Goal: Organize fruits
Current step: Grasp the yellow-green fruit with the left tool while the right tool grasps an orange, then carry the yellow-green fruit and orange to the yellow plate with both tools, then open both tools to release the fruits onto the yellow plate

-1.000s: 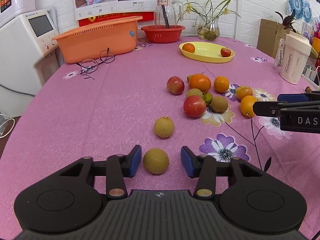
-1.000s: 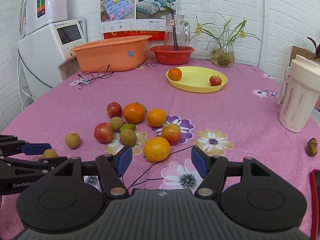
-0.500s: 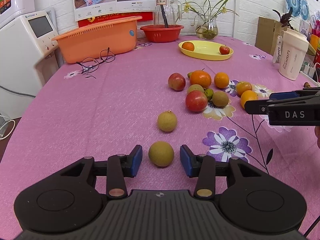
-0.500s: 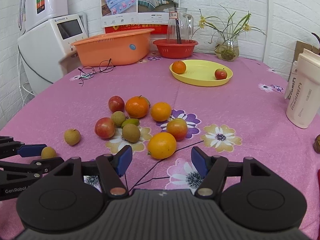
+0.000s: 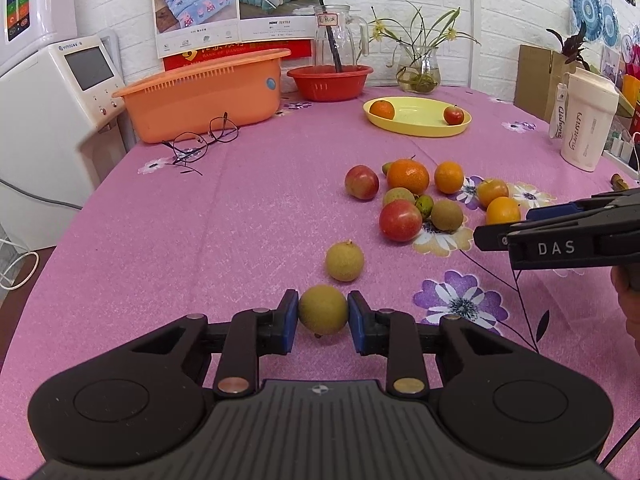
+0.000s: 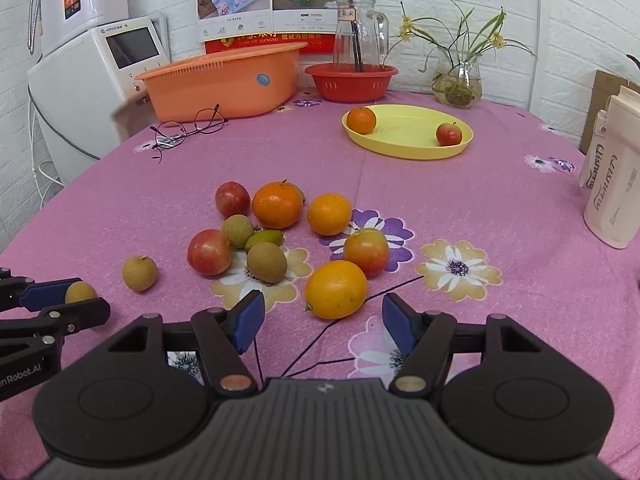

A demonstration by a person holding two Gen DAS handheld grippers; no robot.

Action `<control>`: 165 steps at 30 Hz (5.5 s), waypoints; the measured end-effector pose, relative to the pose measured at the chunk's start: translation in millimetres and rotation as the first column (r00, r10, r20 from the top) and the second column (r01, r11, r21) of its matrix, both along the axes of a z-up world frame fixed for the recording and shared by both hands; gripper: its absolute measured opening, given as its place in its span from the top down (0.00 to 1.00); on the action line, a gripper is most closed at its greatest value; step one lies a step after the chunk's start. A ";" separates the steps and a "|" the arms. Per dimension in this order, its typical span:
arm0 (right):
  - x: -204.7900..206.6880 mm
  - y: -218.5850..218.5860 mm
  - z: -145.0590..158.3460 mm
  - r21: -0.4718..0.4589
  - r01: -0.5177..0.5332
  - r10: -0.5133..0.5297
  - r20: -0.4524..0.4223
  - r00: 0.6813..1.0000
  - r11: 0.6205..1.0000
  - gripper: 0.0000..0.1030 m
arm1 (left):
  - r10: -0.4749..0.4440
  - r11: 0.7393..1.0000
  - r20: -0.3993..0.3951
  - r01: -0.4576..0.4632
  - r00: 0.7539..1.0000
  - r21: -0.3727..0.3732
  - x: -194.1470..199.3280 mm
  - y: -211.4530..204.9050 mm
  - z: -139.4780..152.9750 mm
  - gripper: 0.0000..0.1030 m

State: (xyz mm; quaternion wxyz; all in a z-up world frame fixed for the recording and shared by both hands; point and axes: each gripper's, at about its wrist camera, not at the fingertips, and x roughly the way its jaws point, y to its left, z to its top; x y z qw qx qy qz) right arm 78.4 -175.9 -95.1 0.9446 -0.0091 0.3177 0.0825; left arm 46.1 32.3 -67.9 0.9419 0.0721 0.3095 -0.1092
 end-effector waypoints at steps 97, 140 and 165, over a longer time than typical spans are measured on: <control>181.4 -113.2 56.5 0.158 0.162 -0.157 -0.042 0.987 0.974 0.29 | -0.106 0.990 -0.104 0.095 0.989 -0.104 259.3 -155.3 53.1 0.76; 222.2 -94.5 19.7 -0.064 0.161 -0.159 0.029 0.987 0.985 0.29 | -0.106 0.994 -0.147 0.104 0.983 -0.023 303.7 -178.1 15.0 0.75; 155.1 -109.6 84.1 0.101 0.206 -0.216 0.109 0.970 0.973 0.28 | -0.047 0.999 -0.008 0.047 0.999 -0.022 227.4 -114.8 78.0 0.54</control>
